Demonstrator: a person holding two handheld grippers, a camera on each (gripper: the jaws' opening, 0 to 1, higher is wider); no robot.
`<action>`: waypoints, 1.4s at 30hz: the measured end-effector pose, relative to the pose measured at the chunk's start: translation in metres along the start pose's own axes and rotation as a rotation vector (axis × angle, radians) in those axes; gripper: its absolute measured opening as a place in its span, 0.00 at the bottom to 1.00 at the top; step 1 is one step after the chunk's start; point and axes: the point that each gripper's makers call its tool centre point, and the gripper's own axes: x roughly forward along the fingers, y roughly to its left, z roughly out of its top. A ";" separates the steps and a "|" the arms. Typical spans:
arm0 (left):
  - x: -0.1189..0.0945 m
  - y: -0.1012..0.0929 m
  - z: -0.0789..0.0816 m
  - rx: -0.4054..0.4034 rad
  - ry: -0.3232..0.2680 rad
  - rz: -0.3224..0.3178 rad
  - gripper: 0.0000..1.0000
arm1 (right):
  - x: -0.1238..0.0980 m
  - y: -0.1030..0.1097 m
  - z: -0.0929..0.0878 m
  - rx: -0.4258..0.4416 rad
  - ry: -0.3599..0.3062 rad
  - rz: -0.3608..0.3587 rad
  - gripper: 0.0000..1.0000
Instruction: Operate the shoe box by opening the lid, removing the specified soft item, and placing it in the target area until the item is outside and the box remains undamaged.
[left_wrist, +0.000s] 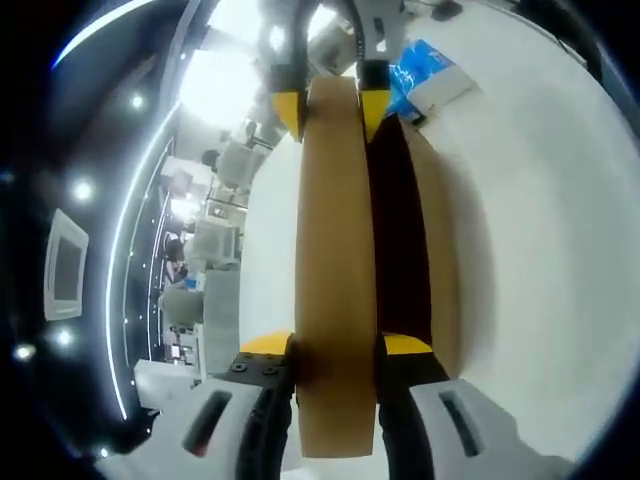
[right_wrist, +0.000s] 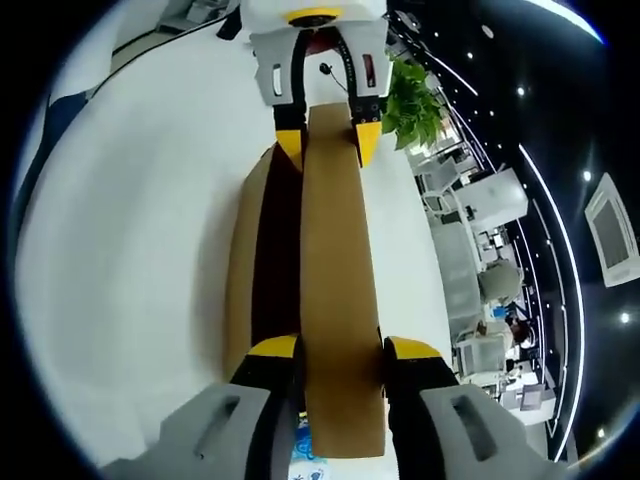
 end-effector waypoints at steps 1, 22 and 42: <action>0.000 -0.001 0.000 0.000 0.000 0.001 0.32 | 0.000 0.001 0.000 0.001 -0.001 0.000 0.31; 0.004 -0.018 -0.022 0.011 0.042 0.027 0.42 | 0.002 0.015 -0.001 -0.021 -0.015 0.018 0.31; 0.005 -0.025 -0.020 -0.001 0.021 0.038 0.34 | 0.003 0.026 -0.003 -0.019 0.005 0.040 0.31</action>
